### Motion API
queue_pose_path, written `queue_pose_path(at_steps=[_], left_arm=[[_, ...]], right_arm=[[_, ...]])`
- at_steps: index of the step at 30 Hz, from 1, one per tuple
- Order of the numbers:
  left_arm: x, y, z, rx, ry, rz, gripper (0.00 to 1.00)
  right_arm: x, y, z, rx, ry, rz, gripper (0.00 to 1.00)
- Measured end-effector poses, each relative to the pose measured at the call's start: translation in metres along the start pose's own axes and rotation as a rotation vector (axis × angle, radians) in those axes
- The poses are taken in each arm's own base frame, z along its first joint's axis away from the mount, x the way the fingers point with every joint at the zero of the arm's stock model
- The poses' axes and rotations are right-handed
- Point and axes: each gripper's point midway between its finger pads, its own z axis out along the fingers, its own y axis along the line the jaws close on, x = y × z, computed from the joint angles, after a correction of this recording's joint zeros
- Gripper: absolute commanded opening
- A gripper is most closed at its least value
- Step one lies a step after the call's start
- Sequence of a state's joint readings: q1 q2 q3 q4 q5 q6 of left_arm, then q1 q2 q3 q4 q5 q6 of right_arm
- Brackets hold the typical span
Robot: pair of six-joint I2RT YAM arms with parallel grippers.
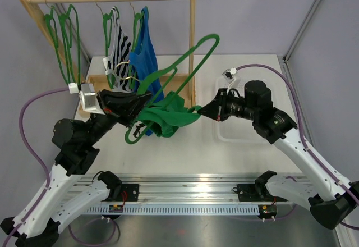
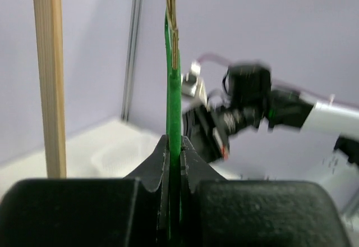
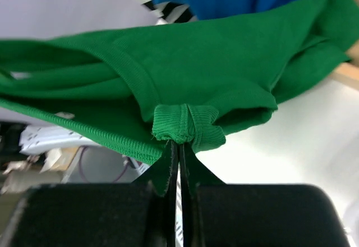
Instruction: Remove the tank top from the hanger
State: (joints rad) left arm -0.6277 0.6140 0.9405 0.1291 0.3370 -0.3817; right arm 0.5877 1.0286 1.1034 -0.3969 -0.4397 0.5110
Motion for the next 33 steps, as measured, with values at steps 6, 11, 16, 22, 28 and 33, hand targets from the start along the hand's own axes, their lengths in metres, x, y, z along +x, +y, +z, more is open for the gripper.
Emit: queue_pose_path(at_steps=[6,11,16,22,28,33], left_arm=[[-0.056,-0.009,0.050,0.103,-0.222,0.028,0.00],[-0.094,-0.005,0.075,0.110,-0.364,0.107,0.00],[-0.142,-0.010,0.074,0.093,-0.535,0.224,0.00],[-0.155,-0.008,0.065,0.038,-0.553,0.273,0.00],[-0.127,0.010,0.038,-0.099,-0.402,0.225,0.00],[-0.096,0.038,0.015,-0.278,-0.247,0.159,0.00]], right_arm=[[0.015,0.010,-0.003,-0.055,0.060,0.017,0.00],[0.051,-0.022,-0.003,0.042,0.125,0.046,0.00],[0.103,-0.059,-0.009,0.149,0.230,0.110,0.00],[0.100,-0.059,-0.033,0.204,0.195,0.089,0.00],[0.069,-0.036,-0.044,0.173,0.130,0.027,0.00],[0.051,-0.018,-0.037,0.121,0.140,0.005,0.00]])
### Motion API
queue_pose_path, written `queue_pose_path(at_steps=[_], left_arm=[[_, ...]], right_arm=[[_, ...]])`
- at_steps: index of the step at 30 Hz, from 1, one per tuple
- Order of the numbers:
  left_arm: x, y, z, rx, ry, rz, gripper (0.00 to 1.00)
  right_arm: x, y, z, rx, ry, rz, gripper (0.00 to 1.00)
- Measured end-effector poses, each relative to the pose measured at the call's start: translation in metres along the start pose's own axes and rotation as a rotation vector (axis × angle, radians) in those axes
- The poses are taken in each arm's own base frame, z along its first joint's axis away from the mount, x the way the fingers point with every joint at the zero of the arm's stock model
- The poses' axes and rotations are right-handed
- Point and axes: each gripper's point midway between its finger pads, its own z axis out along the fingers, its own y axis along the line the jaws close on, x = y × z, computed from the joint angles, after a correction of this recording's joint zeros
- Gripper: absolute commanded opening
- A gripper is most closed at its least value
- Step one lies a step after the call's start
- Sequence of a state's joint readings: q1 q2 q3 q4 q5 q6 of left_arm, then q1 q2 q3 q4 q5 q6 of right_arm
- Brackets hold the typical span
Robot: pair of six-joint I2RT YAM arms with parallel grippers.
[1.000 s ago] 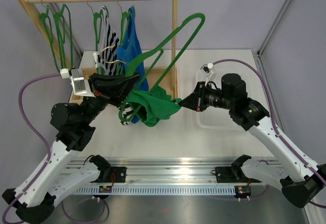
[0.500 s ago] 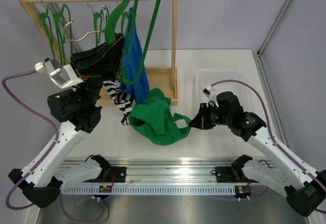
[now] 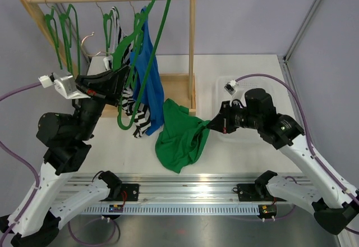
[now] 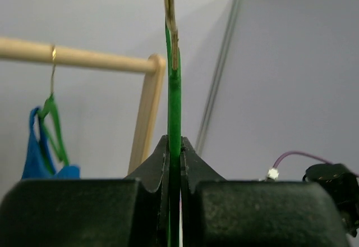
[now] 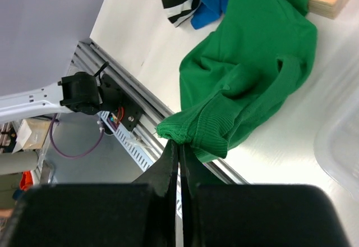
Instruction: Remove the tank top from the hanger
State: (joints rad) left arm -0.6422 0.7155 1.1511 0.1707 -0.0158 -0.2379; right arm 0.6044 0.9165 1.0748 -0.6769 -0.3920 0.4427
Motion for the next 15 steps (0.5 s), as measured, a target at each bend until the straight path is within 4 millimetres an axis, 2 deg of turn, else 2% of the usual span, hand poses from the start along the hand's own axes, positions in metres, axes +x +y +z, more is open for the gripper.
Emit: queue_pose_path(at_steps=[1,2,5,6,8,10,13,15], left_arm=[[0.008,0.007,-0.004,-0.037,0.037,-0.003,0.00],[0.019,0.014,-0.007,-0.072,0.079,-0.004,0.00],[0.055,0.031,-0.011,-0.158,0.219,-0.005,0.00],[0.068,0.036,-0.011,-0.186,0.272,-0.002,0.00],[0.088,0.045,-0.006,-0.236,0.369,0.004,0.00],[0.106,0.053,0.000,-0.281,0.449,0.010,0.00],[0.123,0.059,0.004,-0.326,0.527,0.021,0.00],[0.127,0.062,0.012,-0.354,0.567,0.036,0.00]], right_arm=[[-0.002,0.003,0.004,-0.010,0.013,-0.003,0.00],[-0.002,0.005,0.008,-0.018,0.029,-0.004,0.13],[0.005,0.007,0.029,-0.022,0.093,-0.004,0.84],[0.009,0.006,0.037,-0.011,0.118,-0.006,0.99],[0.014,-0.005,0.051,0.040,0.146,-0.010,0.99],[0.013,-0.018,0.055,0.102,0.136,-0.011,0.99],[0.006,-0.024,0.050,0.147,0.090,-0.022,1.00],[0.001,-0.025,0.045,0.160,0.059,-0.031,1.00]])
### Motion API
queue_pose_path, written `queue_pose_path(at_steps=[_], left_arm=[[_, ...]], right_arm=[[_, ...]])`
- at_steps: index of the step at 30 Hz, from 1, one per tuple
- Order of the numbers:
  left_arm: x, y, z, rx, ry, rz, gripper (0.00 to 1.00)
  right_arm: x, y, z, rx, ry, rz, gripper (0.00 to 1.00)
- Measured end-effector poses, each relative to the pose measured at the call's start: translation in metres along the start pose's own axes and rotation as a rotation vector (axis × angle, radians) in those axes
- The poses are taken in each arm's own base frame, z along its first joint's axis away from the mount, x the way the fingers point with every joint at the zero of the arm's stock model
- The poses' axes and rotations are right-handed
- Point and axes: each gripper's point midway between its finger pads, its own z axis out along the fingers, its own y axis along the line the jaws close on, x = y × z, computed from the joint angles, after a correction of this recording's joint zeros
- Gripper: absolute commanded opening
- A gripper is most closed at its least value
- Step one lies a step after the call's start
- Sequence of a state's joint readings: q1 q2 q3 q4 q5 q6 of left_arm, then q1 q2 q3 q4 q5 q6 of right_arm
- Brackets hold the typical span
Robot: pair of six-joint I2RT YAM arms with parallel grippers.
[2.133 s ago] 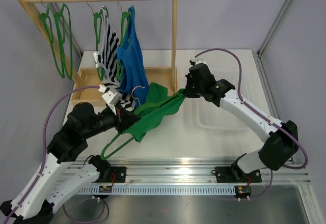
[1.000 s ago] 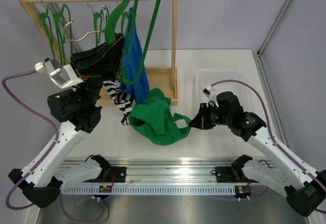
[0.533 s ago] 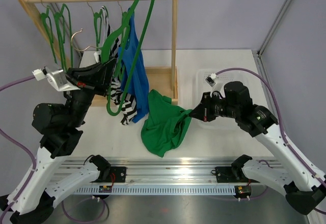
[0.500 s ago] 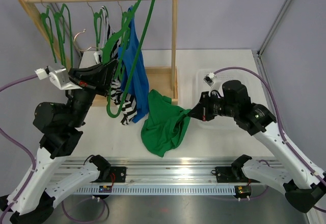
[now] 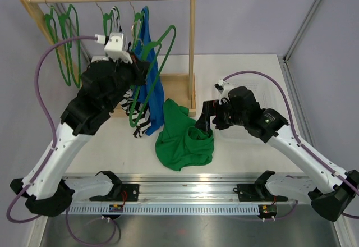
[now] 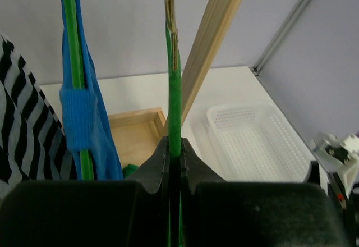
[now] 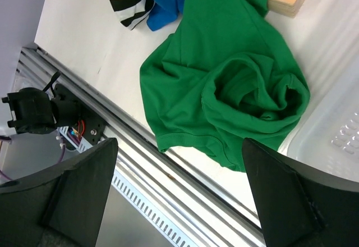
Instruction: Remove the tank top from the hanger
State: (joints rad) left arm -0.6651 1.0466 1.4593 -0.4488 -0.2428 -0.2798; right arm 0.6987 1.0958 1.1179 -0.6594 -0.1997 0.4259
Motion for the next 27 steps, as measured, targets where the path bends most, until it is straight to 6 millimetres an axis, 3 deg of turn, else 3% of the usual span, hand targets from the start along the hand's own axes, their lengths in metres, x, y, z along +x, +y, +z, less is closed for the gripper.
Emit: queue_pose_path(at_steps=[6,11,18,23,27], left_arm=[[-0.068,-0.017,0.047,-0.090,-0.033,0.032,0.00],[-0.094,-0.017,0.082,-0.181,-0.049,0.078,0.00],[-0.069,-0.005,0.117,-0.236,0.009,0.186,0.00],[-0.067,0.017,0.145,-0.271,0.004,0.201,0.00],[-0.050,0.029,0.163,-0.279,0.043,0.207,0.00]], right_arm=[[-0.001,-0.006,-0.005,0.031,-0.032,-0.002,1.00],[0.006,-0.011,-0.013,0.046,-0.039,0.003,1.00],[0.008,-0.010,-0.024,0.030,-0.067,0.004,0.99],[0.018,-0.013,-0.019,0.032,-0.044,0.022,0.99],[0.029,-0.018,-0.014,0.030,-0.024,0.037,0.99]])
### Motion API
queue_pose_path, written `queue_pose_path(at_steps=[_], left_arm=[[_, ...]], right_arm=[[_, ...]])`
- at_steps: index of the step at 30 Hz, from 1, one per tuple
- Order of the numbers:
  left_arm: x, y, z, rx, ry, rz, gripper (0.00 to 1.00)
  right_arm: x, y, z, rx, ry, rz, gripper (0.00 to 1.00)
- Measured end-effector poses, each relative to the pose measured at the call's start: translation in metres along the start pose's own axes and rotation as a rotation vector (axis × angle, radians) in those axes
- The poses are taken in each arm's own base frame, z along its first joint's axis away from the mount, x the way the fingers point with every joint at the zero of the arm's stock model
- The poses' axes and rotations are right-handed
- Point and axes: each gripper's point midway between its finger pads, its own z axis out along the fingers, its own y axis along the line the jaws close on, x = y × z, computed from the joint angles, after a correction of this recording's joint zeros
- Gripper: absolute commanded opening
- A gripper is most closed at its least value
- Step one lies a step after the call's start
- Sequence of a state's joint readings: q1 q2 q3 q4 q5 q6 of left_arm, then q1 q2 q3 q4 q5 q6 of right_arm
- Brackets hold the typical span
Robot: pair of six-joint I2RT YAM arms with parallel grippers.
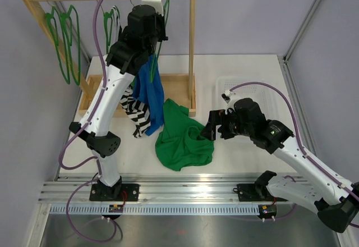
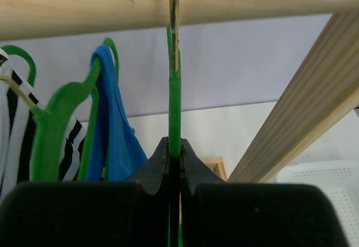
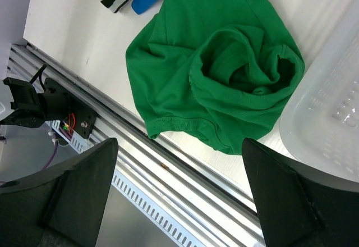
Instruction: Remove the tank top from the hanger
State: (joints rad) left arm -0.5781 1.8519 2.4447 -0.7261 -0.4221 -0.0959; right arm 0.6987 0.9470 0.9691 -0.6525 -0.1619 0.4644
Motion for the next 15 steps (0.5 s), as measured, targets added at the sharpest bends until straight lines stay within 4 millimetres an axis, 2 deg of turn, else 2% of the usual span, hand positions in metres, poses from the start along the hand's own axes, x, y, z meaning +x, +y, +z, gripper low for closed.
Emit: queue_pose_path(at_steps=[3,6,9,10,13,14,15], left_arm=[[0.016,-0.007,0.007,0.024,0.038,0.009,0.01],[0.022,-0.014,0.010,0.049,0.046,0.005,0.11],[0.021,-0.016,0.004,0.067,0.047,0.003,0.28],[0.020,-0.017,0.000,0.073,0.047,0.002,0.43],[0.011,-0.015,-0.015,0.084,0.033,-0.010,0.60],[0.006,-0.013,-0.023,0.088,0.025,-0.016,0.72],[0.003,-0.011,-0.031,0.091,0.019,-0.019,0.99]], right_arm=[[0.007,-0.001,0.004,-0.007,0.023,0.005,0.99],[0.008,0.002,0.013,-0.028,0.041,0.003,0.99],[0.009,0.005,0.025,-0.051,0.068,0.002,0.99],[0.010,0.006,0.030,-0.061,0.080,0.000,0.99],[0.011,0.006,0.047,-0.070,0.105,-0.004,1.00],[0.013,0.005,0.054,-0.067,0.117,-0.005,0.99],[0.014,0.003,0.062,-0.060,0.129,-0.008,0.99]])
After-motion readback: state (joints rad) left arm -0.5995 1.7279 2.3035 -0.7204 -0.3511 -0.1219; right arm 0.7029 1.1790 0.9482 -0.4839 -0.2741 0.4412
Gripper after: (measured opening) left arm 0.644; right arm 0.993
